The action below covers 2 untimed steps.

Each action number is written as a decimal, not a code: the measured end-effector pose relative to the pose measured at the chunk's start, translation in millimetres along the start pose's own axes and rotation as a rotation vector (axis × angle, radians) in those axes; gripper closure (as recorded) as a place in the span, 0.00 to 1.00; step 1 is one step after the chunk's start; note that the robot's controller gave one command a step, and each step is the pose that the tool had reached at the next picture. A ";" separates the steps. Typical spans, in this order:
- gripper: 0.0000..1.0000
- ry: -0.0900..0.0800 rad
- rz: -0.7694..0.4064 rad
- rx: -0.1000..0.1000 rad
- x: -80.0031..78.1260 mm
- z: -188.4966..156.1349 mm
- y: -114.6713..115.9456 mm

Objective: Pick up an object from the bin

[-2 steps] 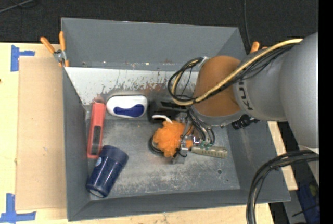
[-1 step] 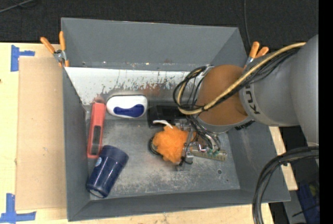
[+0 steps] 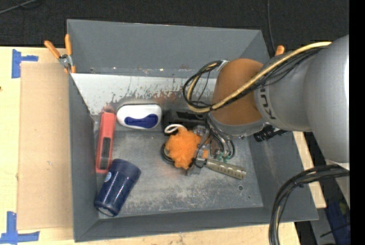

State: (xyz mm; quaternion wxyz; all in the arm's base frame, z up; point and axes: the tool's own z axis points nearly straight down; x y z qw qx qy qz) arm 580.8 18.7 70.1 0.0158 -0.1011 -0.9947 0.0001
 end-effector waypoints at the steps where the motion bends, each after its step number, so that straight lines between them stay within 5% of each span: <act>1: 1.00 0.000 0.000 0.000 0.1 -0.2 0.0; 2: 1.00 0.006 0.000 0.001 2.1 -7.6 -0.5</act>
Offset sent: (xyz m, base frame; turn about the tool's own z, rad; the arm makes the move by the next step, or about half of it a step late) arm -0.0001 0.0000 0.0138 0.0000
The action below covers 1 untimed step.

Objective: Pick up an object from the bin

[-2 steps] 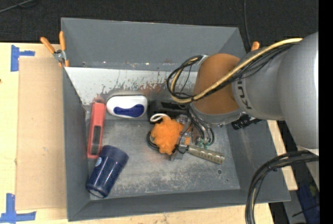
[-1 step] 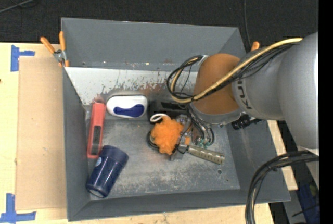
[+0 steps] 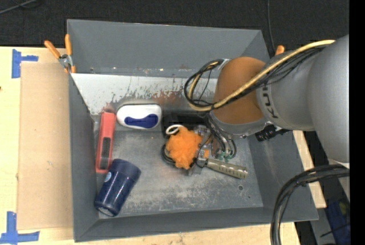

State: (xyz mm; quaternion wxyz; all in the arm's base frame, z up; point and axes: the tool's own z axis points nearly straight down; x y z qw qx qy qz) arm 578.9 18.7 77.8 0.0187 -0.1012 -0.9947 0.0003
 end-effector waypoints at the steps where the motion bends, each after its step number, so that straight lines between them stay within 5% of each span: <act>1: 1.00 0.004 0.000 0.000 2.5 -35.9 -0.6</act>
Offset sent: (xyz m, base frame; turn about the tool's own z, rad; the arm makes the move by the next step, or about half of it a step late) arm -0.0020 -0.0003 0.0233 0.0001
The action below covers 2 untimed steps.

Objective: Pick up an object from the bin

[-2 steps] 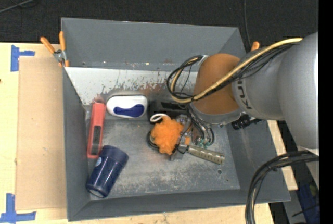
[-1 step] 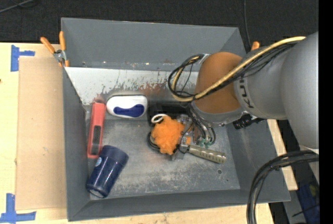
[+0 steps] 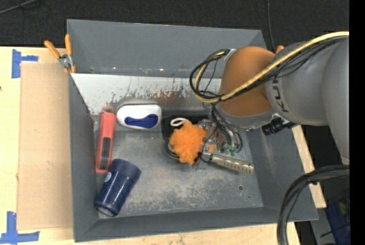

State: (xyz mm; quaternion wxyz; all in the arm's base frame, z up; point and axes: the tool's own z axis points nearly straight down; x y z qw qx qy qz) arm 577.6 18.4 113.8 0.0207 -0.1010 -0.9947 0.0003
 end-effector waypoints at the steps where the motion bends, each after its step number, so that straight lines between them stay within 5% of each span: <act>1: 1.00 -0.008 -0.001 -0.002 -0.8 -34.6 0.2; 2: 1.00 -0.003 -0.002 -0.001 1.2 -62.2 -0.3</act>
Offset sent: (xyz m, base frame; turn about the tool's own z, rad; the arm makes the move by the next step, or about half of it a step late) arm 0.0022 -0.0001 0.0796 -0.0008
